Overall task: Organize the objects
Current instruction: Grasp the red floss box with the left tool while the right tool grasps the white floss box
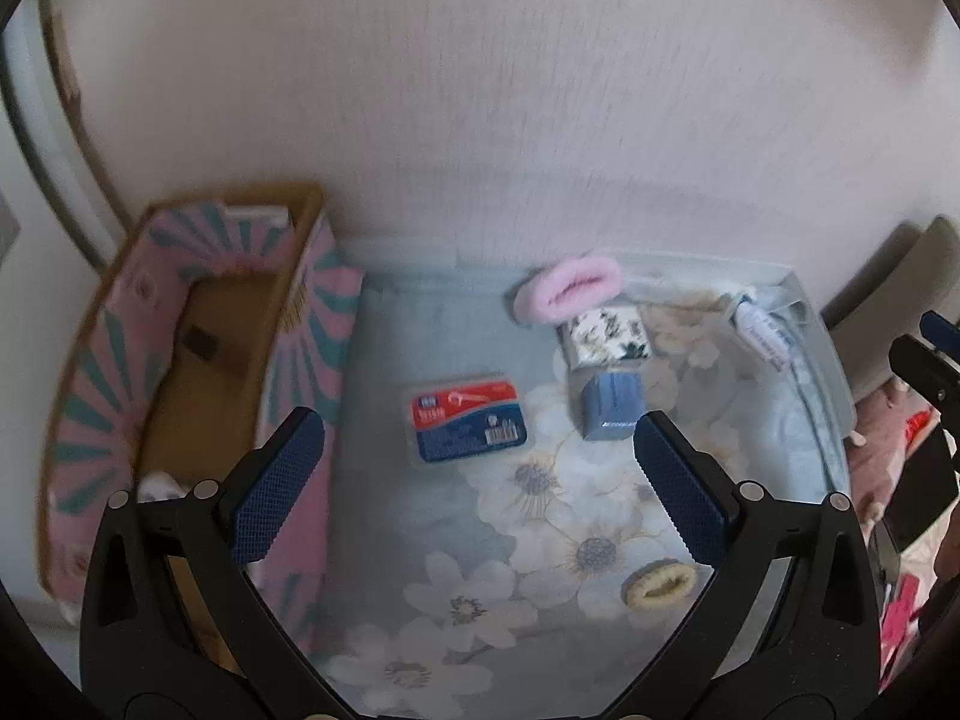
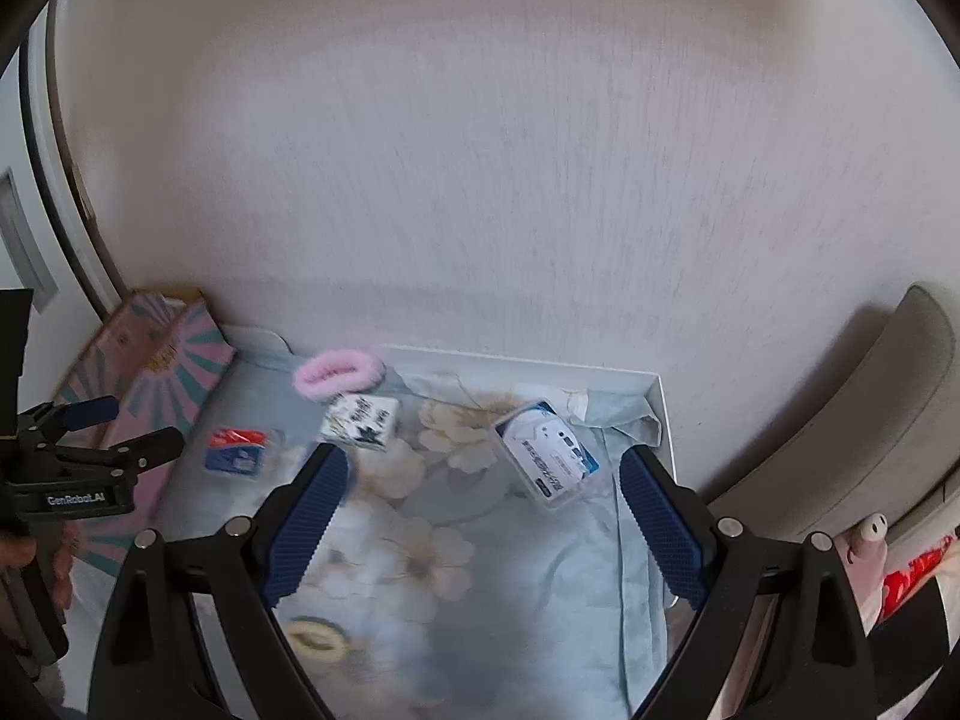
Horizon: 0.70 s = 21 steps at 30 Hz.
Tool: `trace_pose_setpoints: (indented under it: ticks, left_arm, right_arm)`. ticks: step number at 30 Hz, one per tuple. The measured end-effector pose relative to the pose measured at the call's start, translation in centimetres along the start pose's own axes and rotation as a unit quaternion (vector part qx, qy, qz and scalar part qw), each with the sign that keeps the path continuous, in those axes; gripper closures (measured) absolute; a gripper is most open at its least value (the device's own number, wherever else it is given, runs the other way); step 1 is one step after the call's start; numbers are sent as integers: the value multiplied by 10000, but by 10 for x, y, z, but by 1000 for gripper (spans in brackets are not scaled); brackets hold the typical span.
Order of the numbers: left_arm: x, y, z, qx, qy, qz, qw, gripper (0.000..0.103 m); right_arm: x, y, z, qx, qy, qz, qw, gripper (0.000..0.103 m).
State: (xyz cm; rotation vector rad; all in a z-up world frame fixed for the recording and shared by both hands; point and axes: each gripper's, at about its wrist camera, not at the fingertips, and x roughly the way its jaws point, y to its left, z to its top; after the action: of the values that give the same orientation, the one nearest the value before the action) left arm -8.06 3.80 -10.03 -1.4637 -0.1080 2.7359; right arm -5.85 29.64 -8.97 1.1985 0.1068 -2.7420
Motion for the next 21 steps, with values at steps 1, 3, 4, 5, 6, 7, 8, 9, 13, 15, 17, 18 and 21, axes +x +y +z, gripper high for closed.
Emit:
trace_pose_setpoints:
  ticks: [1,3,4,5,6,7,8,9,13,15,17,18,21]
  left_arm:
    - [5,-2,-4,-44,11,40,10000,0]
    - [18,-4,-14,-129,10,108,9999,0]
    - [23,-5,-17,-156,15,134,9998,0]
    - [30,-6,-21,-182,21,175,9997,0]
    - [38,-6,-24,-200,31,225,9995,0]
    - [42,-6,-26,-213,43,253,9994,0]
    - [50,-6,-28,-250,54,303,9992,0]
    - [54,-6,-29,-268,58,323,9991,0]
    - [73,-3,-30,-339,78,385,9987,0]
    - [83,-2,-29,-350,121,435,9984,0]
    - [91,-1,-28,-378,117,454,9982,0]
    - [94,0,-27,-401,108,461,9981,0]
    - [101,1,-24,-407,122,476,9980,0]
  right_arm:
    - [8,-4,-3,-2,17,27,10000,12]
    - [22,-10,-8,-61,31,41,10000,12]
    - [32,-13,-11,-125,48,41,9999,12]
    - [41,-17,-13,-185,60,33,9998,12]
    - [51,-20,-15,-277,77,21,9996,12]
    - [60,-23,-15,-335,97,17,9994,12]
    - [67,-25,-15,-367,114,13,9993,12]
    - [75,-29,-15,-411,145,25,9990,12]
    - [106,-39,-20,-553,292,22,9980,12]
    - [119,-41,-22,-651,376,68,9971,12]
    - [132,-42,-22,-753,432,112,9962,12]
    - [135,-43,-22,-783,455,120,9958,12]
    - [149,-44,-21,-892,537,154,9944,12]
